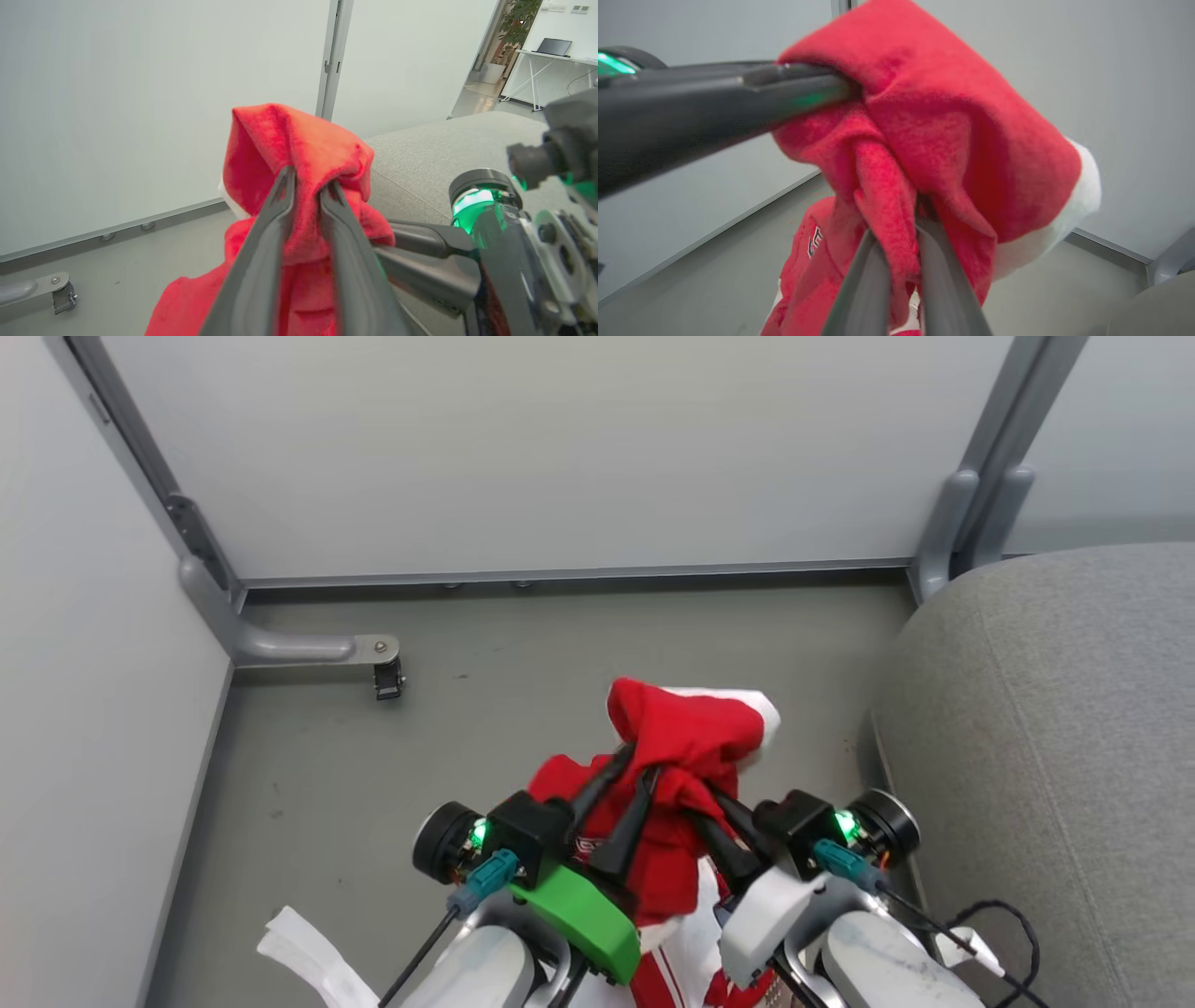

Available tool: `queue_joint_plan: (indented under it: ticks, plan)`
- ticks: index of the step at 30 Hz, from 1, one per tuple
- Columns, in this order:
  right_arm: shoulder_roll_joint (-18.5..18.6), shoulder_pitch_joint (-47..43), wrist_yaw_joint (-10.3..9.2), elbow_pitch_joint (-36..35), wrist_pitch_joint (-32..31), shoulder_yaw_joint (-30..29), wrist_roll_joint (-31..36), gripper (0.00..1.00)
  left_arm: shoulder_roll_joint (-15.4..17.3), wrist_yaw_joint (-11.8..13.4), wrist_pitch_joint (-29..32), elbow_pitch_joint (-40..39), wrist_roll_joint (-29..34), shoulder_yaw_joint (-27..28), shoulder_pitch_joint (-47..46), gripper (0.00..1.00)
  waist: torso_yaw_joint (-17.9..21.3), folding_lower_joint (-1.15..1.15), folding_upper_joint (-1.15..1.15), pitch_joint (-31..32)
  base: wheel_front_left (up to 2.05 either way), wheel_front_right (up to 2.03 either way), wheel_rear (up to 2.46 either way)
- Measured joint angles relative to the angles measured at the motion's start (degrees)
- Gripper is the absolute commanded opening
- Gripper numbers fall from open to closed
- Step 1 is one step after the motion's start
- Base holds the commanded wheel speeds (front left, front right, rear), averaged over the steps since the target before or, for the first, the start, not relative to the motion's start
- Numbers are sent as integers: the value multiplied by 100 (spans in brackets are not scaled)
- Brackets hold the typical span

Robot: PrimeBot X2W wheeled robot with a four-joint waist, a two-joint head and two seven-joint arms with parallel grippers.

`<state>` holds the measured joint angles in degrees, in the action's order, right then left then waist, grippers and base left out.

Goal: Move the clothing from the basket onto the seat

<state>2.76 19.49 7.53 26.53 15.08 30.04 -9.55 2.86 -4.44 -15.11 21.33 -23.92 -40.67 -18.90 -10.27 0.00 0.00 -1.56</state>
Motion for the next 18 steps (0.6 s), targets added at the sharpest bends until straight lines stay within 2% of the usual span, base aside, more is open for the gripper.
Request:
queue_joint_plan:
  ticks: [4,9,18]
  plan:
    - [24,-204,0,-25,-1,-140,-21,0,1,-5,-1,92,135,176,71,100,241,0,0,48,0,0,0]
    - [111,-338,0,-168,-1,-256,-23,0,0,-21,-2,127,231,367,184,100,729,0,0,86,0,0,0]
    - [354,-421,0,-388,-1,-559,-54,0,-7,-130,-2,178,288,458,206,100,1987,0,0,-54,0,0,0]
